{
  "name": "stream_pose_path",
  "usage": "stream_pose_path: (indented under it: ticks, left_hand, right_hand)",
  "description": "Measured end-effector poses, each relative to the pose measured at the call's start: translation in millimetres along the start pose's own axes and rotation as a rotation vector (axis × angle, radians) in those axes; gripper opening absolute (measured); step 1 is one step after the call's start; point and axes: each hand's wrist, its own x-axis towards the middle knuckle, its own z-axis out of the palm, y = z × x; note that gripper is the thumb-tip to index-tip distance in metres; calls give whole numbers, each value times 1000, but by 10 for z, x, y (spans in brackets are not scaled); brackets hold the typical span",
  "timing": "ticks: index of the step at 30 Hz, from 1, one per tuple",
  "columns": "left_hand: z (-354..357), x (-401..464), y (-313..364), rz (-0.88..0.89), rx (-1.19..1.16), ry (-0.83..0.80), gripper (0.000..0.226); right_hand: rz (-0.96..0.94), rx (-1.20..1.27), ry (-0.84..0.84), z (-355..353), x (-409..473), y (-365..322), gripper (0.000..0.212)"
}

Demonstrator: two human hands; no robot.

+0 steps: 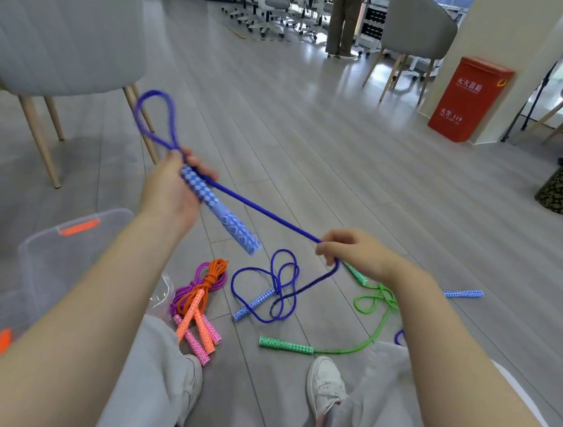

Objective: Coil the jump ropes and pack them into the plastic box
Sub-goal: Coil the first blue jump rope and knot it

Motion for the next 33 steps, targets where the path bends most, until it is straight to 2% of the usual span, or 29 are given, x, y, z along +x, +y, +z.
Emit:
stream_pose_path:
  ticks: [3,5,7,10,13,17,20,25,31,33]
  left_hand:
    - [-181,172,188,80,-12,234,29]
    - [-185,177,171,106,124,264,27]
    - [-126,99,42,95,324,198,29]
    - [-10,-110,-176,24,618,-8,32]
    - [138,-342,-315,-85,782,-199,29]
    - [246,-529,-421,-180,995,-429,26]
    - [251,-562,-476,-272,997,-514,29]
    - [192,-553,-485,-403,1010,-595,30]
    - [236,-626,-522,-418,1005,-666,24]
    - [240,-622,-531,-456,1025,-707,20]
  right_hand:
    - [35,-12,114,-238,-70,92,14]
    - [14,7,195,-277,-84,72,14]
    - [-52,78,275,-239,-103,-52,16]
    - [-157,208,345,-90,-125,-269,17]
    - [-237,277,293,58,-135,-437,18]
    - [-294,208,279,241,-83,-496,17]
    - [-310,4,342,330,-55,-486,16]
    - [-286,-146,456,361,-42,-444,11]
    - [-229,-152,656,402,-21,-437,17]
    - [-196,-139,676,396,-11,-448,20]
